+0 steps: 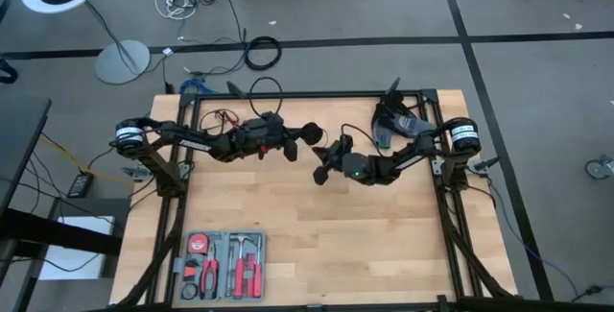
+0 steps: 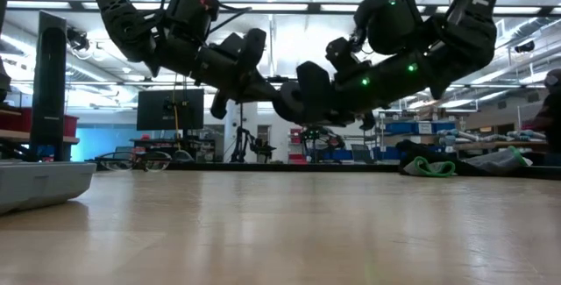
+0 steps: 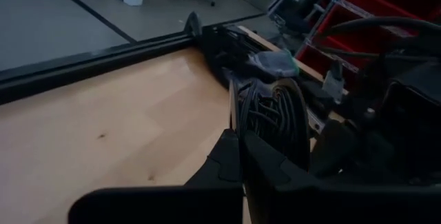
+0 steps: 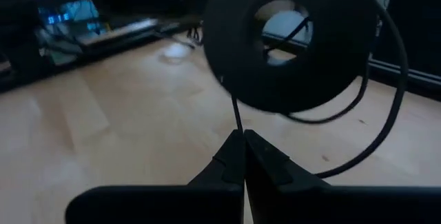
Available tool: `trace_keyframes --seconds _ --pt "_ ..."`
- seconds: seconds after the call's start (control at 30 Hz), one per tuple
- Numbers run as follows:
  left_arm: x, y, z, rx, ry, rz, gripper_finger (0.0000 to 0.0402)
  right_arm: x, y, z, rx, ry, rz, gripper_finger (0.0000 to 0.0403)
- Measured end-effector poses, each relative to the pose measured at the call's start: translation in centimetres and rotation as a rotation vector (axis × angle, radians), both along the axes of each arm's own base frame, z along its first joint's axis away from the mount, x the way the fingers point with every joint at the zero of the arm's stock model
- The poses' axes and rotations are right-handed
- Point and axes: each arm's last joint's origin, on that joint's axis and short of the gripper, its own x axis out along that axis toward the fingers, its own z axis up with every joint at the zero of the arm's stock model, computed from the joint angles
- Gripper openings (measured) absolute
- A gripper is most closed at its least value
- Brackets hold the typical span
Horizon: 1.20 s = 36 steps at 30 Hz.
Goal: Coil cords
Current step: Coil the black wire onto the black spool
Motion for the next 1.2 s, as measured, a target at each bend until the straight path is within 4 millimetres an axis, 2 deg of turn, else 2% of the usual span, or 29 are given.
trace_keyframes --seconds 0.4,0.63,0.73,0.87,1.0,1.2 --pt "0.1 0.0 0.4 -0.025 -0.061 0.005 0.0001 -1.2 0.7 -0.7 0.069 -0.192 -0.092 0.0000" --pt "0.1 0.0 0.7 -0.029 -0.087 -0.008 0.0001 0.0 0.9 -2.6 0.063 -0.372 -0.046 0.0000" --pt "0.1 0.0 0.6 -0.029 -0.086 -0.008 0.0001 0.5 0.7 -3.3 0.048 -0.398 -0.042 0.0000" --pt "0.2 0.0 0.7 -0.028 -0.091 -0.009 0.0002 1.0 0.6 -2.8 0.000 -0.384 0.005 0.0000" --pt "0.1 0.0 0.6 -0.029 -0.083 -0.008 0.0002 0.9 0.5 -1.4 -0.047 -0.395 -0.012 0.0000" --pt "0.1 0.0 0.7 -0.028 -0.087 -0.007 0.0003 0.8 0.2 -1.0 -0.088 -0.373 -0.034 0.0000"
